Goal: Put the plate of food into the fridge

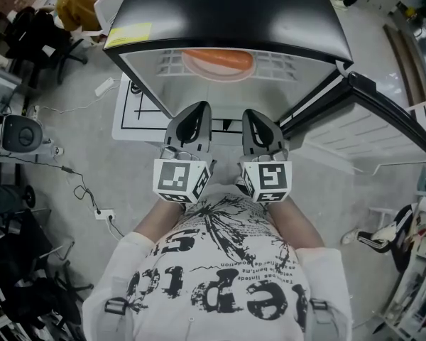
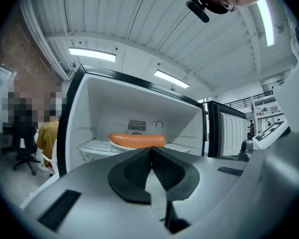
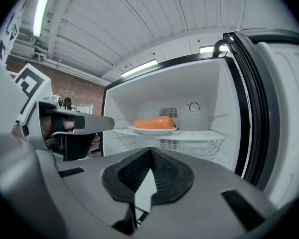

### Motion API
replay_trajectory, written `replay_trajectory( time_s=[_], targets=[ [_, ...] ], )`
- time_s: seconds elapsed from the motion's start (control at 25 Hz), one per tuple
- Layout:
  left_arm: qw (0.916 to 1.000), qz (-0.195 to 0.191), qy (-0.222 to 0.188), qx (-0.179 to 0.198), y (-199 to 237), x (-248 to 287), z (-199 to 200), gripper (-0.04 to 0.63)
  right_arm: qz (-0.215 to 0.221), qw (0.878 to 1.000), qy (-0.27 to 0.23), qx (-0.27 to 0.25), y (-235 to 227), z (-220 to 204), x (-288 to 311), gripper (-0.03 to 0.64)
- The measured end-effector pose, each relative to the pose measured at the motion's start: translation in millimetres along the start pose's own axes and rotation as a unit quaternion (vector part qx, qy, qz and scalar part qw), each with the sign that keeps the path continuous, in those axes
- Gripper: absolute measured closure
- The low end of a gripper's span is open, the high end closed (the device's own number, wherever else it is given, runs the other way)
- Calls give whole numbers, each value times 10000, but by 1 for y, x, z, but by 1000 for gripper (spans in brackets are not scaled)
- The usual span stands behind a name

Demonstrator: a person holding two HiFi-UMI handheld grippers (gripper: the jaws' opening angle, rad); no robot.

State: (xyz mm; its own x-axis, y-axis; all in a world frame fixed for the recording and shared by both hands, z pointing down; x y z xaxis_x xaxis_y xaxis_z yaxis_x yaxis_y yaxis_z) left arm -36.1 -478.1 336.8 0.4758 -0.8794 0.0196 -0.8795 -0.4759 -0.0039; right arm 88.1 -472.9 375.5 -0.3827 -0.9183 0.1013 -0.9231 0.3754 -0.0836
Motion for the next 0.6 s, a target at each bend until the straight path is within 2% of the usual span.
replay_trajectory(
  time_s=[0.12,0.4,0.6],
  targets=[
    [10000,-21,81,48,-5,-2,-7,588,-63,9999,-88,40,-2,2,-2,617],
    [9989,-449,-32,134,-17,3,-8,588,-278,9991,-321,-49,-8,9,-8,617],
    [9994,-346,-26,36,-9,6,-8,588,-321,9988,-372,-17,-9,10,-8,617]
  ],
)
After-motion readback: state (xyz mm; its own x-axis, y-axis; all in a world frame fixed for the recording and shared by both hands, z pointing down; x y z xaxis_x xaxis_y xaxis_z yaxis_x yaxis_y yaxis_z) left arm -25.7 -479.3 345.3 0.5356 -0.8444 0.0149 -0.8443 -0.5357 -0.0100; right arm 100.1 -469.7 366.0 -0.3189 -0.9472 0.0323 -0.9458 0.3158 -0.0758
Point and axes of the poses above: the fingertips, and each gripper's own axes: x forward along the fingers, y to its left, z out of its top, the point moved 4 cm from there along -x, backward along the fingers, and after that the axes turned 5 degrees about x, right-handed, at the moved point
